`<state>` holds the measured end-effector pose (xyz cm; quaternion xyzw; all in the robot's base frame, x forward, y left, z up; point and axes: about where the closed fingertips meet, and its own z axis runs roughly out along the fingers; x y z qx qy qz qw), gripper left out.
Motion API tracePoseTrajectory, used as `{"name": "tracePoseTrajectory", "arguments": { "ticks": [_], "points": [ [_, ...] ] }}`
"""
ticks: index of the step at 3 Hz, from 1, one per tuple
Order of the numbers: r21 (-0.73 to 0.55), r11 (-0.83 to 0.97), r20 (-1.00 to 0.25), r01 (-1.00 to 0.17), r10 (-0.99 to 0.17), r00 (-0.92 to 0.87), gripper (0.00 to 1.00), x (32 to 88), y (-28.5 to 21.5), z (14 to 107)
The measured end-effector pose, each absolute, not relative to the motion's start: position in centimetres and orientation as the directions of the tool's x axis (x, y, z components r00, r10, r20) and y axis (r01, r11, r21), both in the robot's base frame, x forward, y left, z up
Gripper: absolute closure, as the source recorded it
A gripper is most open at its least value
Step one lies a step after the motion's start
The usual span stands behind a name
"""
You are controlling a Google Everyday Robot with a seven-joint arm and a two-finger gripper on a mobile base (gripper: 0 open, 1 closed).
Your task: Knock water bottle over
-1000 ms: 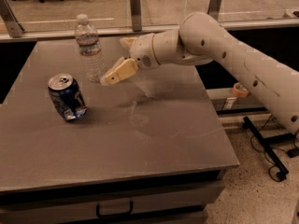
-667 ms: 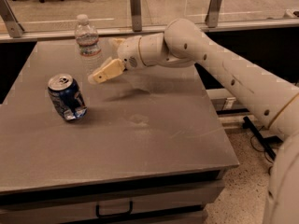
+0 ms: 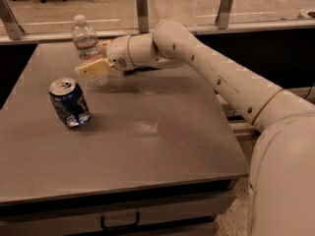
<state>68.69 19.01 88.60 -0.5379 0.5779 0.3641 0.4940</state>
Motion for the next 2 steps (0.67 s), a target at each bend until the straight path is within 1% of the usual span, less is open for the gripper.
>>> {"name": "tracePoseTrajectory", "arguments": {
  "ticks": [1,2],
  "points": [
    [-0.175,0.11,-0.928,-0.978,-0.349,0.127,0.65,68.2,19.0,89.3],
    [-0.226,0.029,-0.833,-0.974,-0.525,0.178,0.89,66.7,17.3,89.5]
  ]
}}
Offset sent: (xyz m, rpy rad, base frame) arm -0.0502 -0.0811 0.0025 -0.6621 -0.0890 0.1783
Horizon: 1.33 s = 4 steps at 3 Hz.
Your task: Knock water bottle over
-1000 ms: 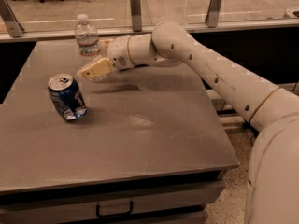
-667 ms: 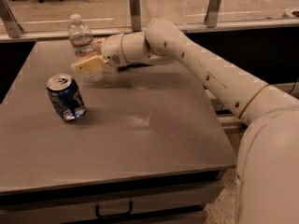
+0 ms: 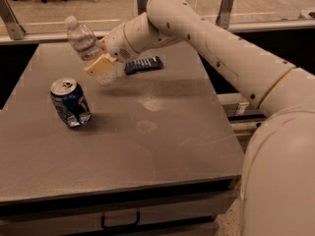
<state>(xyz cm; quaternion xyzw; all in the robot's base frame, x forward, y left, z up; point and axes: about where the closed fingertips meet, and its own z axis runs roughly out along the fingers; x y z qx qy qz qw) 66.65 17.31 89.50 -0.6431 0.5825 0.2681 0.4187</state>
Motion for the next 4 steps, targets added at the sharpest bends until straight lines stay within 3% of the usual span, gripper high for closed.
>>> {"name": "tracePoseTrajectory", "arguments": {
  "ticks": [1,2,4],
  "points": [
    [-0.204,-0.027,-0.691,-0.979,-0.704,0.163,1.0,65.3,13.8,88.3],
    [-0.13,-0.044,-0.527,-0.99,-0.843,0.107,1.0,64.6,10.1,86.6],
    [-0.083,-0.036,-0.452,-0.996,-0.889,0.07,0.59,64.5,8.7,85.9]
  ]
}}
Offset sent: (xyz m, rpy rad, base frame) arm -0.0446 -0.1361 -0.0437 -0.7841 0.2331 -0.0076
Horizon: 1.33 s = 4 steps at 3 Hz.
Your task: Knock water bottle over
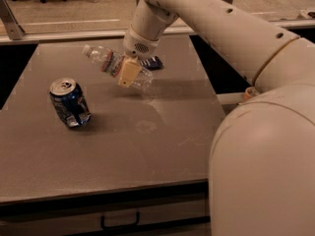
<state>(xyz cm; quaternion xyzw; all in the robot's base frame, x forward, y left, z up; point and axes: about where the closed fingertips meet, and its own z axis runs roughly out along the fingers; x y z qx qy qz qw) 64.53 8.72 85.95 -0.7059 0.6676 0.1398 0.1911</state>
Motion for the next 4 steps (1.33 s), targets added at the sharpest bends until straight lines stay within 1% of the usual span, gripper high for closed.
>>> {"name": "tracePoseTrajectory", "arguments": {
  "ticks": [1,2,3,4],
  "points": [
    [-0.042,-0.04,-0.398,-0.998,-0.916,0.054,0.36,64.2,8.0,84.8],
    [0.061,-0.044,-0.268,-0.997,-0.963,0.026,0.13,63.1,6.2,82.4],
    [0.061,-0.044,-0.268,-0.997,-0.963,0.026,0.0,63.1,6.2,83.1],
    [0.088,-0.029,-0.23,-0.996,-0.973,0.008,0.0,62.8,5.0,82.5]
  ]
}}
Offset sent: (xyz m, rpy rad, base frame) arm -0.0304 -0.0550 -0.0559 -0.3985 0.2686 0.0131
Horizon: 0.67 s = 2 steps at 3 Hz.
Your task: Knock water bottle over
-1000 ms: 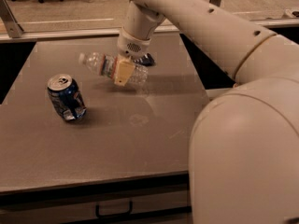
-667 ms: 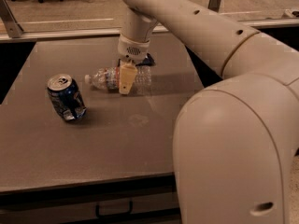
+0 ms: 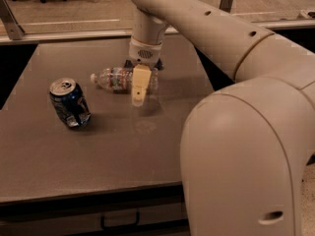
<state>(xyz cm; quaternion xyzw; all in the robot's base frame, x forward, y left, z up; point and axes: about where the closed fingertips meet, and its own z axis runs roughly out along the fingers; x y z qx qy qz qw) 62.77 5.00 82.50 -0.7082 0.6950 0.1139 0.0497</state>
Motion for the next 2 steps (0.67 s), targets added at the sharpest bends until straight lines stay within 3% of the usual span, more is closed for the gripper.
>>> {"name": "tracePoseTrajectory", "arguments": {
  "ticks": [2],
  "points": [
    [0.003,0.1,-0.244,-0.995,-0.965,-0.098,0.0,63.7,0.0,86.8]
  ]
}}
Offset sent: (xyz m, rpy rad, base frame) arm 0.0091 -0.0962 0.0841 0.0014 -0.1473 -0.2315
